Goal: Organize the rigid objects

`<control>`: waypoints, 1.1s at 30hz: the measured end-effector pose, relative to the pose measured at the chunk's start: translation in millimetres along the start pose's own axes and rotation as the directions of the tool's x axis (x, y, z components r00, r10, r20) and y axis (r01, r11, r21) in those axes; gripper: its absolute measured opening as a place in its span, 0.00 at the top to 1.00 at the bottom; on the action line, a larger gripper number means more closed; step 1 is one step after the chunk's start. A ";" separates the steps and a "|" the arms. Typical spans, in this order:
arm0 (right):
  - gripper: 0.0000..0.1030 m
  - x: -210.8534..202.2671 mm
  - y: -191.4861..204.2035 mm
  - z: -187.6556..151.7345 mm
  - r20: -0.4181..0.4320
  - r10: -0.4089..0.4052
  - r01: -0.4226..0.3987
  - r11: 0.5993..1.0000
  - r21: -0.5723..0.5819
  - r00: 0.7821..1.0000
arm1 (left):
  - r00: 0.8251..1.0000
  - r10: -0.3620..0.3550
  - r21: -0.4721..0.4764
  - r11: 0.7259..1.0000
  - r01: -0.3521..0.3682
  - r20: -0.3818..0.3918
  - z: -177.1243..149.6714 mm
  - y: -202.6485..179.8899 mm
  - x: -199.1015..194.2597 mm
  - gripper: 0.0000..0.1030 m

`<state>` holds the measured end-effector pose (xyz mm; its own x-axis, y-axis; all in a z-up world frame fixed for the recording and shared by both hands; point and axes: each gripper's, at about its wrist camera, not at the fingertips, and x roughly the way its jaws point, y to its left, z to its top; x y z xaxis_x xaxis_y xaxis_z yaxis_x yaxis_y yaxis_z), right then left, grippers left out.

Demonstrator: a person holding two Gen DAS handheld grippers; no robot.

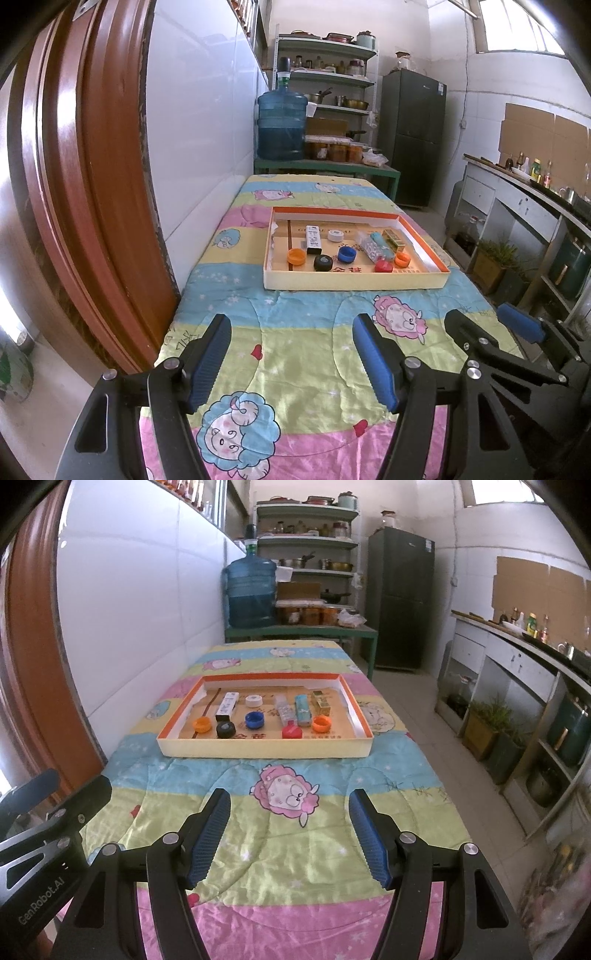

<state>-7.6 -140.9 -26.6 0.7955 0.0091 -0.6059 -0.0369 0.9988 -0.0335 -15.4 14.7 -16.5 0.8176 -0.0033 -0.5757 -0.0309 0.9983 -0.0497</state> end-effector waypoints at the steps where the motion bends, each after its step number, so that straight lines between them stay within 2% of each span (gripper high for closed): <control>1: 0.34 0.7 0.1 -0.3 0.001 0.000 0.000 1.000 0.000 1.000 | 1.000 0.001 -0.001 1.000 -0.001 0.000 -0.7 -0.5 0.4 0.34; 14: 0.34 -4.7 2.2 0.4 0.037 -0.025 0.025 1.000 -0.002 0.999 | 1.000 -0.002 -0.009 1.000 0.002 0.006 -1.5 0.3 0.5 0.34; 33: 0.34 -10.0 4.0 3.0 0.058 0.000 0.000 1.000 -0.008 0.998 | 1.000 -0.004 -0.021 1.000 0.004 0.016 -2.5 1.1 -1.7 0.34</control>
<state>-13.9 -136.8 -18.2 0.8292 0.0124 -0.5588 -0.0418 0.9983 -0.0399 -18.3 15.7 -17.7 0.8266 -0.0064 -0.5627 -0.0394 0.9968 -0.0693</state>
